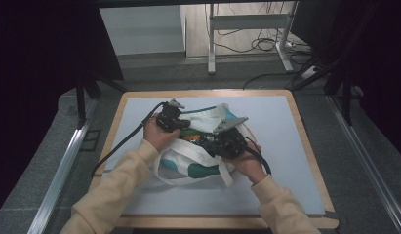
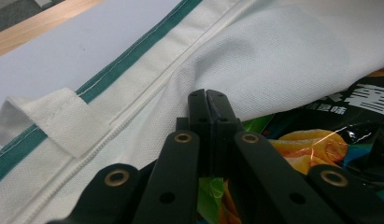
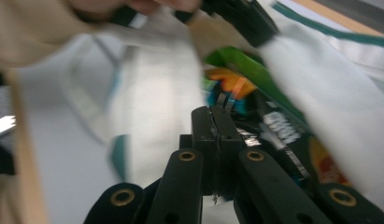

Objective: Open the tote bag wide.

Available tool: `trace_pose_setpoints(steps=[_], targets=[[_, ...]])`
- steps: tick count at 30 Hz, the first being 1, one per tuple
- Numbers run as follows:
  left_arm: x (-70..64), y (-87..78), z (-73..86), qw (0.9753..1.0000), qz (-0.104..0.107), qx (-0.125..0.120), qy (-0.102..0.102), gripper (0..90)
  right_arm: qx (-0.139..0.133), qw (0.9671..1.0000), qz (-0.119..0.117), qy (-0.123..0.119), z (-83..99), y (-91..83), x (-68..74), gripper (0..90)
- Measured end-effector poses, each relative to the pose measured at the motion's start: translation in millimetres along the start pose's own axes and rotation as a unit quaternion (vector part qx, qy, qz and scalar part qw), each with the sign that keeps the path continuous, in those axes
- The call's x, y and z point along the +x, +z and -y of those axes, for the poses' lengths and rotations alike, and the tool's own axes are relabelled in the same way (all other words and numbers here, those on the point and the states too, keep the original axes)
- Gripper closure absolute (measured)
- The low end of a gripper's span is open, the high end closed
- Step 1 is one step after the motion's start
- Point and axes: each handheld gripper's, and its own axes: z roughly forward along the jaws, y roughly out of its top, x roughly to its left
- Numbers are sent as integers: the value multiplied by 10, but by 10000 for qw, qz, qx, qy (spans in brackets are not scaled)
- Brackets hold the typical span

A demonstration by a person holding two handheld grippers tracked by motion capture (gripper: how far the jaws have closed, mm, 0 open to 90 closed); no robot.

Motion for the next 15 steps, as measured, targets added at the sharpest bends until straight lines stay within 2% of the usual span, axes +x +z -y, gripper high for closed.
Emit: trace_pose_setpoints(steps=[3,5,8,10,15], targets=[[2,-20,0,10000,21,-4,18,900,349,9992,183,26,5,174,-34,895],[-2,-26,2,10000,22,-11,22,900,467,9987,215,-29,23,251,-23,895],[-4,-28,5,10000,24,-15,21,900,632,9971,387,-150,45,324,15,895],[-8,-31,4,10000,27,-21,17,900,668,9970,352,-140,53,332,13,895],[-6,-39,5,10000,15,-35,15,900,589,9981,-9,-202,103,310,80,895]])
